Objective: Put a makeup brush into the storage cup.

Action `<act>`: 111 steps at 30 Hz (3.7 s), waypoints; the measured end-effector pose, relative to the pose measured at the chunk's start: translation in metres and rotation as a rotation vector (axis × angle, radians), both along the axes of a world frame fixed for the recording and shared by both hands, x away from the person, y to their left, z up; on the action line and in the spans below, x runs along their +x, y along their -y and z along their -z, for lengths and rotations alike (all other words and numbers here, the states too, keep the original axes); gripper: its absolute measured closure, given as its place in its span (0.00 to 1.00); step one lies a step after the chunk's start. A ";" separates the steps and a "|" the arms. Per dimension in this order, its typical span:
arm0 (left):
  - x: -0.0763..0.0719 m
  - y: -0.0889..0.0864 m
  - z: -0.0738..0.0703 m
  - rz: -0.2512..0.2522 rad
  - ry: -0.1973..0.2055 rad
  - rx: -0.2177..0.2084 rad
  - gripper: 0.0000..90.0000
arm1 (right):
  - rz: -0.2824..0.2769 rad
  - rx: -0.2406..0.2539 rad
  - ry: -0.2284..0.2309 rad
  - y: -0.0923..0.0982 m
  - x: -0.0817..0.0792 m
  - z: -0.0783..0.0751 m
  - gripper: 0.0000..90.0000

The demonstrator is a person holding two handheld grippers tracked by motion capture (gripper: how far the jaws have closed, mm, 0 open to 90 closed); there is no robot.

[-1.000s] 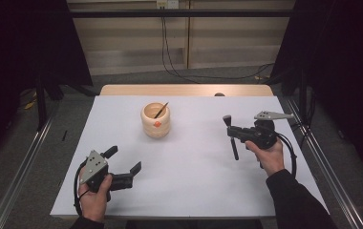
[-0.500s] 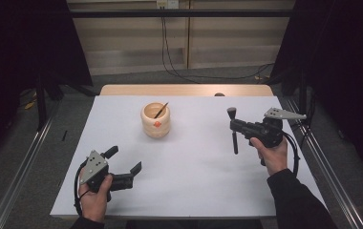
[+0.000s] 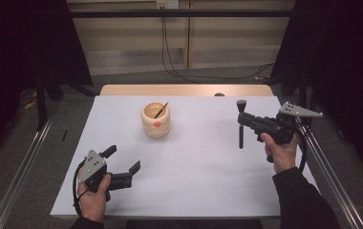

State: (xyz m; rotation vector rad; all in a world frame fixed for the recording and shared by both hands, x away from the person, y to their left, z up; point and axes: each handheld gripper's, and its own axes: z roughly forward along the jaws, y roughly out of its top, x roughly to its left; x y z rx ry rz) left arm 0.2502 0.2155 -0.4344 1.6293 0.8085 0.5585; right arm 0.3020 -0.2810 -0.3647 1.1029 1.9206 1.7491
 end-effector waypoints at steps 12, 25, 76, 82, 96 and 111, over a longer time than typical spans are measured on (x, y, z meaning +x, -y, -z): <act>-0.001 0.003 -0.003 -0.005 0.010 -0.013 0.02 | -0.031 0.012 0.034 -0.003 -0.006 -0.011 0.87; -0.003 0.009 -0.008 0.021 0.022 -0.014 0.01 | -0.079 0.022 0.045 -0.013 -0.009 -0.017 0.87; 0.025 0.118 -0.041 0.302 0.012 -0.065 0.03 | -0.218 -0.011 0.034 -0.089 0.001 -0.011 0.87; 0.025 0.131 -0.043 0.301 0.016 -0.015 0.03 | -0.222 -0.002 0.030 -0.093 0.000 -0.010 0.87; 0.027 0.156 -0.053 0.304 0.025 0.016 0.08 | -0.203 0.008 0.037 -0.090 0.000 -0.010 0.87; 0.037 0.176 -0.053 0.298 0.005 0.000 0.31 | -0.218 0.004 0.034 -0.096 -0.002 -0.008 0.87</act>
